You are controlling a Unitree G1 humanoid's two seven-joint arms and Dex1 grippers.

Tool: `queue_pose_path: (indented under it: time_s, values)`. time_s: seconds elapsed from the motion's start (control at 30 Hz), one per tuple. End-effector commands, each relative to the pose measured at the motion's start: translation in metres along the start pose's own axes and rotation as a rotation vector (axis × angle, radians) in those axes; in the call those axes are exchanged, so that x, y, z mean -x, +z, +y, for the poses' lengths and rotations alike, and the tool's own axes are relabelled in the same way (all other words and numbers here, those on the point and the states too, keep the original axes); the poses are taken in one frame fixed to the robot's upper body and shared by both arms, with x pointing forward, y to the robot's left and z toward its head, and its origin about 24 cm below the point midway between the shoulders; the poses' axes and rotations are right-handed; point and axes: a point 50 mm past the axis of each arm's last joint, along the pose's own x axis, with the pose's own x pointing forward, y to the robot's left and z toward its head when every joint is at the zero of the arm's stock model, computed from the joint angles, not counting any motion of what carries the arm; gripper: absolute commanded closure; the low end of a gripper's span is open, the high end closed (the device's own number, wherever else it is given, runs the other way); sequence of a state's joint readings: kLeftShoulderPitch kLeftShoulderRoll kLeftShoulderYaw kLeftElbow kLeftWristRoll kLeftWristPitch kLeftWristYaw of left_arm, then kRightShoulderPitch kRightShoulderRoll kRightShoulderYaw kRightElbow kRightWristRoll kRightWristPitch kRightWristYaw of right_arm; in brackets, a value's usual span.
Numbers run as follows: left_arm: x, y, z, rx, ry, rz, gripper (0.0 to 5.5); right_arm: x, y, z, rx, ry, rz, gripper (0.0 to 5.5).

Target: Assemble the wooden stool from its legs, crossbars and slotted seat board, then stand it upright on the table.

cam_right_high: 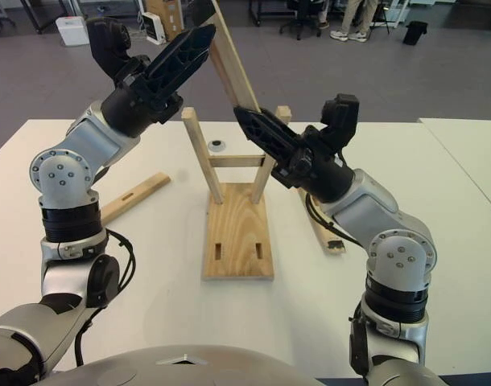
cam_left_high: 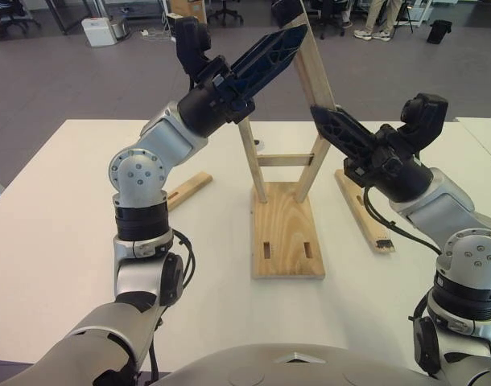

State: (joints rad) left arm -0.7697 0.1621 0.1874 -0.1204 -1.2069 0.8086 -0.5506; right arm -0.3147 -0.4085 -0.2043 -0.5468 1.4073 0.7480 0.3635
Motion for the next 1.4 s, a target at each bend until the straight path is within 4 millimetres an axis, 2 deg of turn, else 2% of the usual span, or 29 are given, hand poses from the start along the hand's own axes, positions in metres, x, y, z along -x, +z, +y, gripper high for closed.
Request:
queue_pose_path:
  time_s: [0.03,0.23,0.57,0.63,0.77,0.83,0.87,1.0,1.07,1.1,1.17,1.23,1.3,1.4]
  values:
    - [-0.003,0.000,-0.006,0.036,-0.054,0.027,2.14,0.000,-0.006,0.004,-0.017,0.030,0.055,5.07]
    - [0.000,0.001,-0.011,0.072,-0.108,0.047,3.27,0.007,-0.006,0.006,-0.073,0.057,0.055,5.07]
    - [0.006,-0.004,-0.013,0.101,-0.127,0.111,4.83,0.016,-0.008,0.003,-0.096,0.039,0.114,5.07]
    - [0.007,-0.006,-0.012,0.110,-0.123,0.128,5.06,0.016,-0.010,0.002,-0.099,0.036,0.121,5.07]
    - [0.009,-0.002,-0.008,0.114,-0.104,0.124,5.08,0.020,-0.009,-0.003,-0.087,0.000,0.126,5.07]
    - [0.010,0.005,-0.005,0.093,-0.085,0.105,5.09,0.022,-0.006,-0.012,-0.084,-0.074,0.100,5.07]
    - [0.012,0.013,-0.003,0.070,-0.069,0.085,5.09,0.022,-0.004,-0.018,-0.087,-0.109,0.071,4.68]
    - [0.021,0.066,0.007,-0.085,0.031,-0.061,5.10,0.027,0.007,-0.038,-0.039,-0.276,-0.030,3.94]
    - [0.034,0.098,0.013,-0.204,0.120,-0.149,5.10,0.036,0.016,-0.045,0.003,-0.367,-0.089,3.89]
    - [0.048,0.115,0.017,-0.277,0.197,-0.200,5.10,0.043,0.022,-0.048,0.028,-0.415,-0.128,3.89]
    - [0.083,0.129,0.034,-0.427,0.406,-0.183,5.10,0.061,0.036,-0.058,0.079,-0.555,-0.228,3.89]
    - [0.115,0.119,0.052,-0.491,0.562,-0.088,5.10,0.078,0.048,-0.067,0.124,-0.690,-0.309,3.89]
    - [0.147,0.089,0.069,-0.520,0.662,0.091,5.10,0.096,0.053,-0.074,0.170,-0.821,-0.346,3.89]
    - [0.189,0.049,0.080,-0.509,0.735,0.237,5.10,0.118,0.051,-0.080,0.186,-0.949,-0.375,3.89]
